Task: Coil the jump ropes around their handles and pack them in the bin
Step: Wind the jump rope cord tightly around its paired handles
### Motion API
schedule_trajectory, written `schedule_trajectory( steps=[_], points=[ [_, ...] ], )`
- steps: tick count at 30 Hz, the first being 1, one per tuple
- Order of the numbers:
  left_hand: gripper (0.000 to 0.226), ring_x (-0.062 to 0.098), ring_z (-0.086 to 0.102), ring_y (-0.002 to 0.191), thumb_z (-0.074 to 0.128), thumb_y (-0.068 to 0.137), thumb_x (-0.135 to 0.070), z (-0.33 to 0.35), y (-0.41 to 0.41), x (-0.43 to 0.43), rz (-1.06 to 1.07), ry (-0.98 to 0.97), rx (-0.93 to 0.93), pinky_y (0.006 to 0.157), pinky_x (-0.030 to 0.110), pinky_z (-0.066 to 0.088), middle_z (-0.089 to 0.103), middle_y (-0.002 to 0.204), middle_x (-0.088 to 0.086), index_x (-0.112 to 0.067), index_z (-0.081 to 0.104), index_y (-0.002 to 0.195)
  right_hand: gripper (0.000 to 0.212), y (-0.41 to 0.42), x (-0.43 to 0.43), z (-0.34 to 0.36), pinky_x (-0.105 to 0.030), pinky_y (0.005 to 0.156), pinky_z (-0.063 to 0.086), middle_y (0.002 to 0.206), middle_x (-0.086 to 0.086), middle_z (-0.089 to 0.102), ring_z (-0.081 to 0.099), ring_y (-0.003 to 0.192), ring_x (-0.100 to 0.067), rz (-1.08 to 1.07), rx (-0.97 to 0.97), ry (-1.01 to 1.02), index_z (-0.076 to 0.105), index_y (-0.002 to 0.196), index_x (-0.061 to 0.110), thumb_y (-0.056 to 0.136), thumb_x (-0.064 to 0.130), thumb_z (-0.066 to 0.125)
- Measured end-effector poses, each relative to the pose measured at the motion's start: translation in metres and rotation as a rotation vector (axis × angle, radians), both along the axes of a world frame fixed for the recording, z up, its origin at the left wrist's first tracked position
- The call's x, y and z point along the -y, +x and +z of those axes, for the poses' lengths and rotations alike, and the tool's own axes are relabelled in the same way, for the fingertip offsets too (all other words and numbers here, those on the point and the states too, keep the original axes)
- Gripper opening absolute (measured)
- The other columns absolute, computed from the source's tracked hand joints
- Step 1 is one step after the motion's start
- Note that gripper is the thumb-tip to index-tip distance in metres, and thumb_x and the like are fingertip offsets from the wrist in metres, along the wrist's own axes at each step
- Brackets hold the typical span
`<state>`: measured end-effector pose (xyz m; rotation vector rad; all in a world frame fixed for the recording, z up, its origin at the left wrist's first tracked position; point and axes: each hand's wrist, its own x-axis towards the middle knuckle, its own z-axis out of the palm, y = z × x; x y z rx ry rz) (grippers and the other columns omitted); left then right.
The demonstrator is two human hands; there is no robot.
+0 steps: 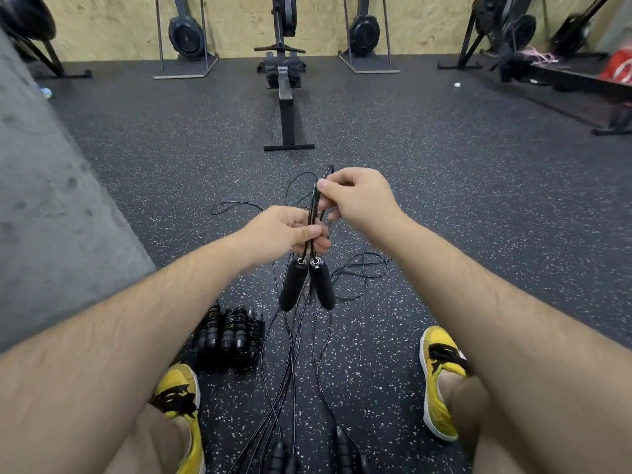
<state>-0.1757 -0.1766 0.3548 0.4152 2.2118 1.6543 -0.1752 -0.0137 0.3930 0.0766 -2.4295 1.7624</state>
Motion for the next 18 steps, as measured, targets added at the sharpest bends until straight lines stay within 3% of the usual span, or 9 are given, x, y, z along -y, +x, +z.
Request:
schedule_trajectory(
  steps=[3,8,11,14,18],
  points=[
    [0.014,0.028,0.075,0.094,0.053,0.102,-0.003,0.001,0.003,-0.001,0.003,-0.008,-0.004,0.096,0.045,0.057,0.077,0.092,0.014,-0.004,0.066,0.1,0.014,-0.005,-0.004,-0.001,-0.045,0.073,0.06,0.067,0.0,0.069,0.067,0.068,-0.023,-0.024,0.017,-0.043,0.068,0.083,0.012,0.094,0.019,0.064],
    [0.016,0.026,0.076,0.087,0.054,0.102,-0.007,0.019,0.006,-0.004,0.092,0.014,-0.096,0.08,0.035,0.062,0.077,0.09,0.015,0.002,0.067,0.1,0.018,0.0,-0.006,0.0,-0.029,0.066,0.055,0.093,-0.006,0.071,0.064,0.075,-0.013,0.049,0.121,-0.026,0.066,0.103,0.011,0.096,0.009,0.05],
    [0.017,0.024,0.075,0.08,0.056,0.102,-0.01,0.031,0.005,-0.002,0.158,0.079,-0.123,0.075,0.033,0.061,0.076,0.087,0.014,0.002,0.068,0.1,0.029,0.008,-0.007,-0.008,-0.034,0.084,0.055,0.1,0.002,0.071,0.065,0.09,-0.012,0.247,0.195,0.189,0.062,0.11,0.017,0.082,0.015,0.064],
    [0.017,0.023,0.075,0.08,0.053,0.103,-0.01,0.041,0.006,0.0,0.197,0.173,-0.101,0.071,0.031,0.061,0.075,0.084,0.01,-0.005,0.067,0.095,0.054,0.015,-0.003,-0.025,-0.034,0.102,0.047,0.121,0.007,0.069,0.063,0.113,-0.012,0.443,0.264,0.188,0.061,0.115,0.03,0.065,0.03,0.082],
    [0.016,0.023,0.076,0.086,0.051,0.105,-0.014,0.052,0.006,0.002,0.26,0.315,-0.048,0.072,0.03,0.061,0.075,0.088,0.007,-0.007,0.064,0.098,0.044,0.024,0.002,-0.04,-0.036,0.095,0.052,0.098,0.007,0.073,0.068,0.092,-0.012,0.417,0.29,0.051,0.068,0.108,0.023,0.07,0.03,0.089]
  ],
)
